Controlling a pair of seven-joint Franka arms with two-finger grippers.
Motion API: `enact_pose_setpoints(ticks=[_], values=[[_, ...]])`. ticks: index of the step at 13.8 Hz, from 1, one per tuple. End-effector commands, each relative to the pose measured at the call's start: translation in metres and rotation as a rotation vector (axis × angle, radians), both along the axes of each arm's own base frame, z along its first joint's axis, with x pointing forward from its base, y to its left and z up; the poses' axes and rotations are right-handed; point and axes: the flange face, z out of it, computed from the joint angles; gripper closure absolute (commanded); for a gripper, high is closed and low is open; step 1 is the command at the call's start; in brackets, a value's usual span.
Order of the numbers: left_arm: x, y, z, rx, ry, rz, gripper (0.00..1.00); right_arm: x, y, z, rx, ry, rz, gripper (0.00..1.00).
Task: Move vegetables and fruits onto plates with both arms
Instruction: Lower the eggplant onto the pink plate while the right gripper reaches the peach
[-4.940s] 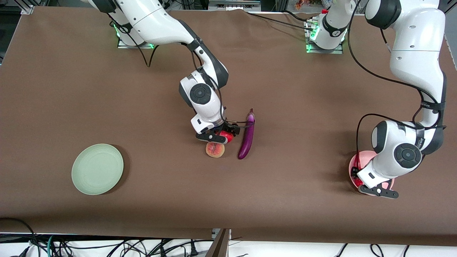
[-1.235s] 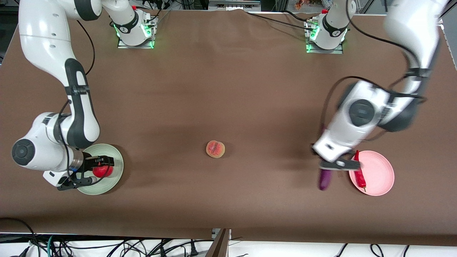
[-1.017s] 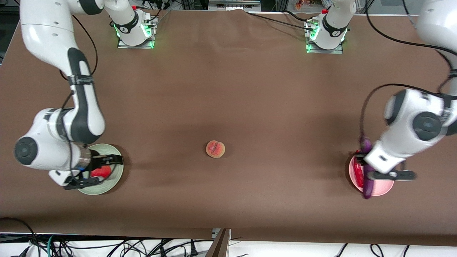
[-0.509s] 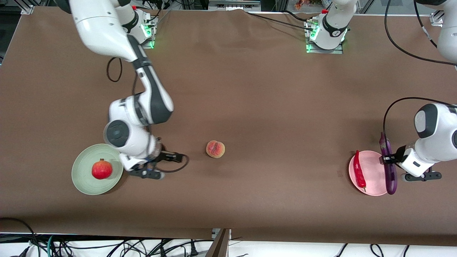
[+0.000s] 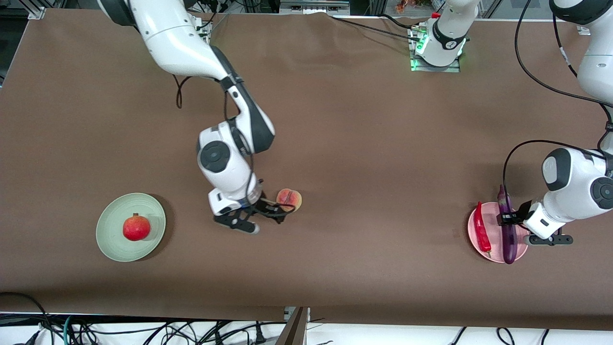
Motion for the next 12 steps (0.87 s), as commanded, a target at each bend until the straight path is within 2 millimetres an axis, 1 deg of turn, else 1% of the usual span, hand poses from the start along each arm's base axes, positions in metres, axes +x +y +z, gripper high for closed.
enact_pose_setpoints(ticks=[1,3,4,5,7,9,10,12], values=[[0.000,-0.001,0.007,-0.017,-0.011,-0.019,0.00,-0.014,0.029,-0.023,0.021,-0.023,0.000,0.00],[0.002,0.000,0.017,-0.012,-0.022,-0.018,0.00,-0.019,0.034,-0.029,0.014,-0.019,0.011,0.00],[0.004,0.000,0.030,-0.001,-0.032,-0.019,0.00,-0.021,0.036,-0.031,0.010,-0.018,0.018,0.00],[0.006,-0.004,0.046,0.010,-0.034,-0.024,0.00,-0.023,0.037,-0.032,0.006,-0.017,0.028,0.00],[0.009,-0.018,0.086,0.033,-0.026,-0.048,0.00,-0.023,0.037,-0.032,0.002,-0.018,0.036,0.00],[0.009,-0.028,0.132,0.082,-0.044,-0.064,0.00,-0.027,0.042,-0.033,-0.014,-0.020,0.058,0.00],[0.007,-0.036,0.153,0.099,-0.042,-0.072,0.00,-0.028,0.043,-0.034,-0.029,-0.024,0.072,0.00],[-0.003,-0.056,0.203,0.140,-0.005,-0.093,0.00,-0.033,0.048,-0.036,-0.040,-0.025,0.088,0.00]])
